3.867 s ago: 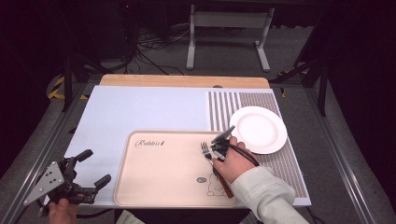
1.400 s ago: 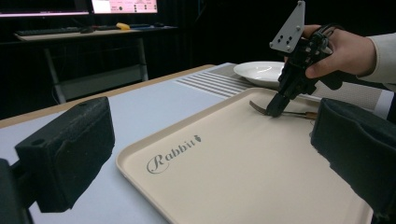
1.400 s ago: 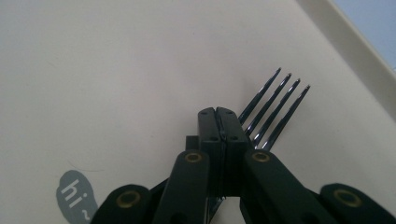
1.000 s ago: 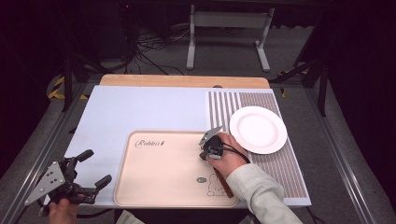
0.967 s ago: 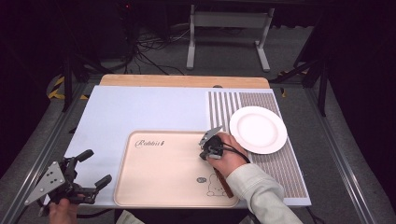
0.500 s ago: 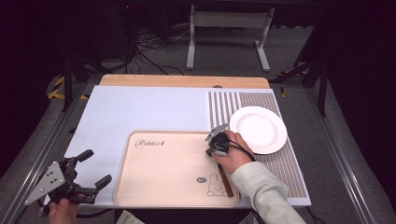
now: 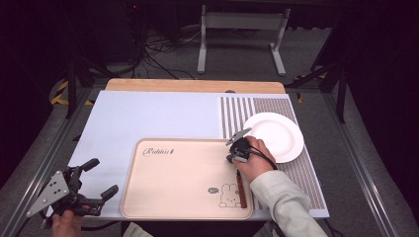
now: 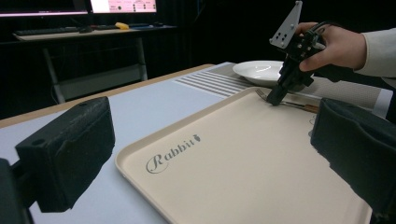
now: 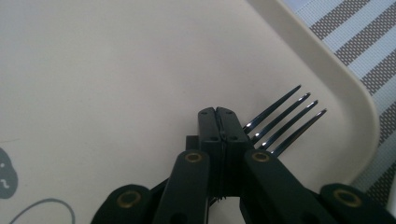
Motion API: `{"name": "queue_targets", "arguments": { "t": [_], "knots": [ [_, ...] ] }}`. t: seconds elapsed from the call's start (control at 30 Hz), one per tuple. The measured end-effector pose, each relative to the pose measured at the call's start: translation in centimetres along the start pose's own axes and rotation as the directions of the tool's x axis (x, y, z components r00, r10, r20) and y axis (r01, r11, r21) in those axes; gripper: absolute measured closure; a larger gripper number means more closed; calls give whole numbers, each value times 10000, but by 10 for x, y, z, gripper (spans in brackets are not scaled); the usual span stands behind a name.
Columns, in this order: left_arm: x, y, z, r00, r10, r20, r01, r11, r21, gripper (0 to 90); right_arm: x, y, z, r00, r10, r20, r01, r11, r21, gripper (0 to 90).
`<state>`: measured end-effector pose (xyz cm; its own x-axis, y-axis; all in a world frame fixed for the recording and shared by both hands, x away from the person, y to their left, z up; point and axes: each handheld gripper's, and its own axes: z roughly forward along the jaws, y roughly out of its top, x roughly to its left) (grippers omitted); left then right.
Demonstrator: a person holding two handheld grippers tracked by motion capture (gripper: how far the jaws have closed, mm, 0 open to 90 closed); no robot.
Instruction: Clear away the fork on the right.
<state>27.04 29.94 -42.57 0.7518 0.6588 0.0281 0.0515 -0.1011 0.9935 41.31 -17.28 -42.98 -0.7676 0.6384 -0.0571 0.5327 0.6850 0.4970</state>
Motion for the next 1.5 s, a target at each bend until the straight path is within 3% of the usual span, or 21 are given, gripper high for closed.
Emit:
{"name": "queue_targets", "arguments": {
  "t": [0.5,0.6,0.73,0.9,1.03,1.1,1.33,1.43,1.5],
  "knots": [
    [0,0,0,10000,-36,12,36,10000,38,6,-8,-8,-5,9990,418,184,-419,9991,30,900],
    [0,0,1,10000,-29,14,29,10000,42,6,-8,-8,-6,9988,488,63,-486,9984,-297,900],
    [0,0,0,10000,-53,12,53,10000,36,6,-6,-6,-13,9988,494,12,-492,9963,-708,835],
    [0,0,0,10000,-39,23,39,10000,49,6,-4,-3,-29,9994,339,66,-325,9887,-1465,619],
    [0,0,0,10000,-23,-6,23,10000,10,6,-4,-5,-43,9991,408,-146,-432,9659,-2552,367],
    [0,0,0,10000,-42,10,42,10000,46,6,-4,-7,-49,9989,409,-229,-459,9519,-3030,300],
    [-1,0,1,10000,-42,0,42,10000,43,6,-5,-23,-74,9999,-52,113,94,9118,-4104,210],
    [-1,-1,1,10000,-48,-29,48,10000,23,6,-6,-33,-86,9995,-129,284,245,8882,-4587,194],
    [-1,0,1,10000,-50,-18,50,10000,43,6,-7,-43,-93,9996,-84,286,215,8673,-4972,191]
  ]
}}
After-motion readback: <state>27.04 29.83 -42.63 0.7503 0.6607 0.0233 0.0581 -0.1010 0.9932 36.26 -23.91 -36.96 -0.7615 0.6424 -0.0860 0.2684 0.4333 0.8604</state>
